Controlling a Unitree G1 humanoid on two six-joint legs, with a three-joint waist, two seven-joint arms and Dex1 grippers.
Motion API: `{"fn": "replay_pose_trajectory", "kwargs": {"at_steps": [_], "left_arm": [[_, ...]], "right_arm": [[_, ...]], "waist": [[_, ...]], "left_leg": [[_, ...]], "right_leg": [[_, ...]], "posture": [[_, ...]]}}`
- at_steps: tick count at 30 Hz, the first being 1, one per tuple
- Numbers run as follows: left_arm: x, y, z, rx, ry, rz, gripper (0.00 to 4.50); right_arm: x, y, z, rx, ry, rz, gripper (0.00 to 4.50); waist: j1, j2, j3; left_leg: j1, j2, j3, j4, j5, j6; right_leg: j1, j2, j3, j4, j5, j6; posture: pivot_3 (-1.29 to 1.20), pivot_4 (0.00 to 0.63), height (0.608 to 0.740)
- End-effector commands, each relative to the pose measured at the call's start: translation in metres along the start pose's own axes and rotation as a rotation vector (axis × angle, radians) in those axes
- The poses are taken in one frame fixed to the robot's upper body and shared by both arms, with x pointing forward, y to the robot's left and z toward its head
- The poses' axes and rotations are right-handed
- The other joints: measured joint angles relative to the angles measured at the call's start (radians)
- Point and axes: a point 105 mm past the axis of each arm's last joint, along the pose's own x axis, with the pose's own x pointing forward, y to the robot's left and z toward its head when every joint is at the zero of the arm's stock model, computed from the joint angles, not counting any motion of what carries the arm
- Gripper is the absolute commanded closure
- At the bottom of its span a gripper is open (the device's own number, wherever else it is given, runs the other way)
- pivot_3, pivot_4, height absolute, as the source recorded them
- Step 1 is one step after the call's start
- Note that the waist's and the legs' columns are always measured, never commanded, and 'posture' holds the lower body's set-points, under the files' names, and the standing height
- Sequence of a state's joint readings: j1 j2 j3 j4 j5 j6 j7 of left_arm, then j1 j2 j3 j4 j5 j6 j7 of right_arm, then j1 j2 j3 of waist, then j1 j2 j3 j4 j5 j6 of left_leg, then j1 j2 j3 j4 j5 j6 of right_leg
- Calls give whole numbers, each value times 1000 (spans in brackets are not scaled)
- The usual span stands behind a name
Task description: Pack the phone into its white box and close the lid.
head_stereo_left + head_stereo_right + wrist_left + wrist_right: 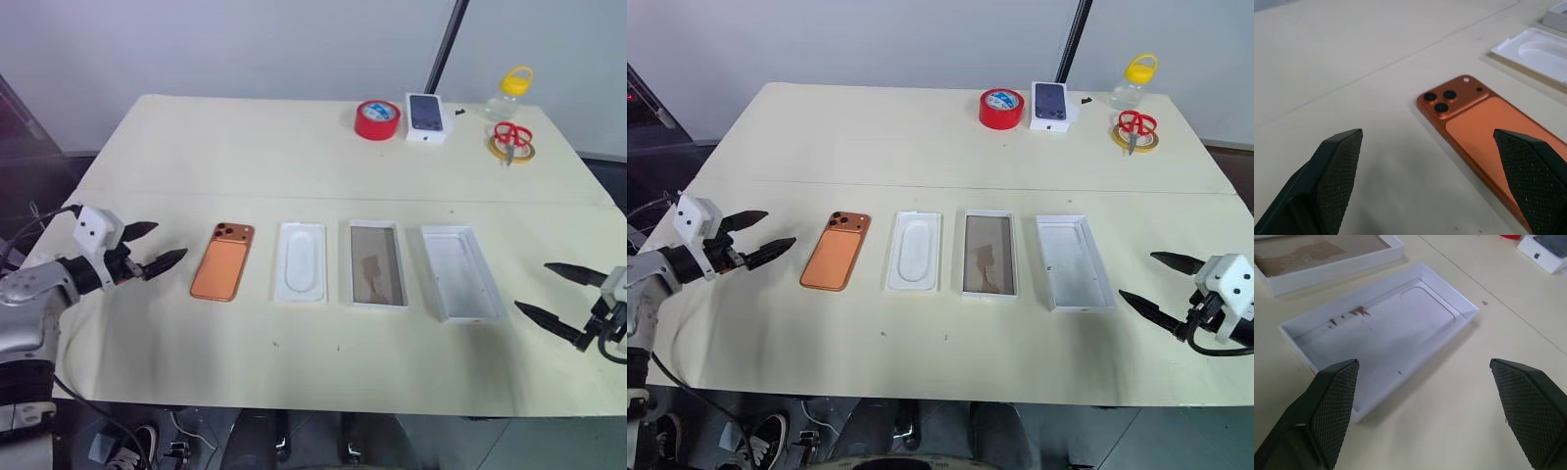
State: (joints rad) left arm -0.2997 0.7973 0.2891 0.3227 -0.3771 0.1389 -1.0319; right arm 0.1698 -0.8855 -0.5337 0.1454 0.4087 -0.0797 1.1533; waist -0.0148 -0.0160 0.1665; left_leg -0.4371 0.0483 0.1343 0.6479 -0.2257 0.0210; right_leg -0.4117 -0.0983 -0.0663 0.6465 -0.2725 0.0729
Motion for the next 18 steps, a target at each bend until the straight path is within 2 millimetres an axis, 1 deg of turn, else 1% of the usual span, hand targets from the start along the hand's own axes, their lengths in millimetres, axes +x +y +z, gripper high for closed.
{"fn": "replay_pose_trajectory", "kwargs": {"at_steps": [1,5,8,10,13,14,17,18], "left_arm": [[-1,9,16,51,-17,14,0],[8,12,24,56,-48,46,0],[18,7,30,20,-67,35,0],[24,2,29,-30,-45,26,0],[33,-14,34,-128,-46,-31,0],[36,-19,35,-132,-36,-38,0],[52,-40,34,-161,9,-50,0],[57,-50,34,-196,30,-67,0]], "right_arm": [[3,0,10,-18,-29,-2,18],[7,-2,13,-3,-36,-10,18],[11,-3,16,-3,-44,-11,18],[15,-2,19,-12,-52,5,18],[24,6,32,-47,-85,59,18],[27,9,37,-60,-94,76,18],[42,19,58,-97,-154,124,18],[47,23,64,-114,-169,141,18]], "waist": [[0,0,0],[0,0,0],[1,0,0],[1,0,0],[1,0,0],[1,0,0],[0,0,0],[1,0,0]], "left_leg": [[0,0,0,0,0,0],[0,0,0,0,0,0],[0,0,0,0,0,0],[0,0,0,0,0,0],[0,0,0,0,0,1],[0,0,0,0,1,1],[0,0,0,1,2,2],[0,0,0,1,2,3]], "right_leg": [[0,0,0,0,0,0],[0,0,0,0,0,0],[0,0,0,0,0,0],[1,0,0,0,0,0],[1,0,0,0,0,0],[1,1,0,0,0,0],[1,1,0,1,0,0],[1,1,0,1,0,1]], "posture": [[0,150,733],[0,150,733],[0,150,733],[0,150,733],[0,150,733],[0,150,733],[0,150,733],[0,150,733]]}}
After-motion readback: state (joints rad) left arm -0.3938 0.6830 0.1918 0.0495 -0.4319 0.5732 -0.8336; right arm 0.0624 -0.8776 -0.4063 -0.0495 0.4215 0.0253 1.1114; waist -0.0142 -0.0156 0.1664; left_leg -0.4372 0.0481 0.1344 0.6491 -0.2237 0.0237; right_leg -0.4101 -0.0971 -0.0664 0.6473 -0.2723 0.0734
